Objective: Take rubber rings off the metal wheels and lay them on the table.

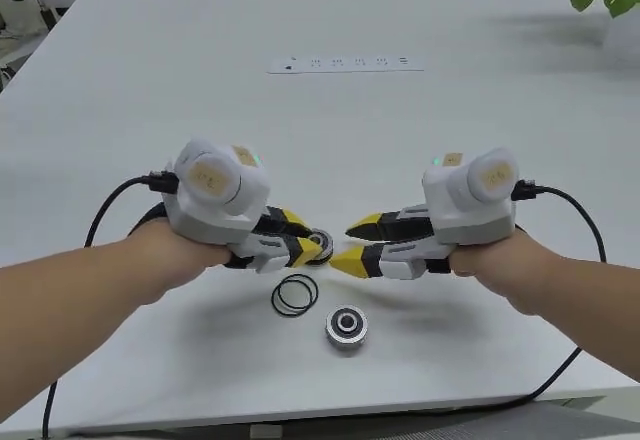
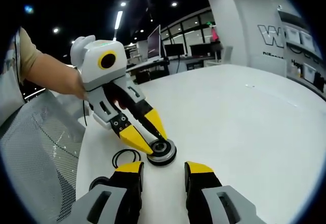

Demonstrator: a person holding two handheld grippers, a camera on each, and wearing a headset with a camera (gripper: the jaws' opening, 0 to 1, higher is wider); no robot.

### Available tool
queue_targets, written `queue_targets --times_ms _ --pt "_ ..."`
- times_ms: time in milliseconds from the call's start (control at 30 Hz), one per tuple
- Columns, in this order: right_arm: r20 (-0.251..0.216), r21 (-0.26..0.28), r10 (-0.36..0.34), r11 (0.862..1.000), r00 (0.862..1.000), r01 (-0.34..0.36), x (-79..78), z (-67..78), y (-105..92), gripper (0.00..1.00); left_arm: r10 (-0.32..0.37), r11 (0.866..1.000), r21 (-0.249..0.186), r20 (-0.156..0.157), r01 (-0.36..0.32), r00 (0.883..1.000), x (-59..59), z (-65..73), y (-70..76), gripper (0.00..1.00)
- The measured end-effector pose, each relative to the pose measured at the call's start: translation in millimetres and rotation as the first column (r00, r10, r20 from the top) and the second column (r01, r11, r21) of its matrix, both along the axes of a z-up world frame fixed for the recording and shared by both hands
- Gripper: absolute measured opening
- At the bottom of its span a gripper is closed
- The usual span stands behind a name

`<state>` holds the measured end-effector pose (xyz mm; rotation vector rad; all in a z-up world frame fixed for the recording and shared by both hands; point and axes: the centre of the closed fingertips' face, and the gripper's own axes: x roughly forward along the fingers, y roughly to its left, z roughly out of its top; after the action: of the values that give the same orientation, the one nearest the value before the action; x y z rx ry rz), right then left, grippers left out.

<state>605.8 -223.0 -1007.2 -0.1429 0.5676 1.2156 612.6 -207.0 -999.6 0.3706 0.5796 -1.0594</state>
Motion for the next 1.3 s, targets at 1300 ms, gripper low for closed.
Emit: queue_targets --times_ms 1300 --pt "0.094 -0.069 0.050 0.997 0.994 -0.044 0.4 -6.2 16.2 0.21 0.029 0.999 0.014 0.025 -0.030 0.999 2.4 -0.1 -3.4 0.13"
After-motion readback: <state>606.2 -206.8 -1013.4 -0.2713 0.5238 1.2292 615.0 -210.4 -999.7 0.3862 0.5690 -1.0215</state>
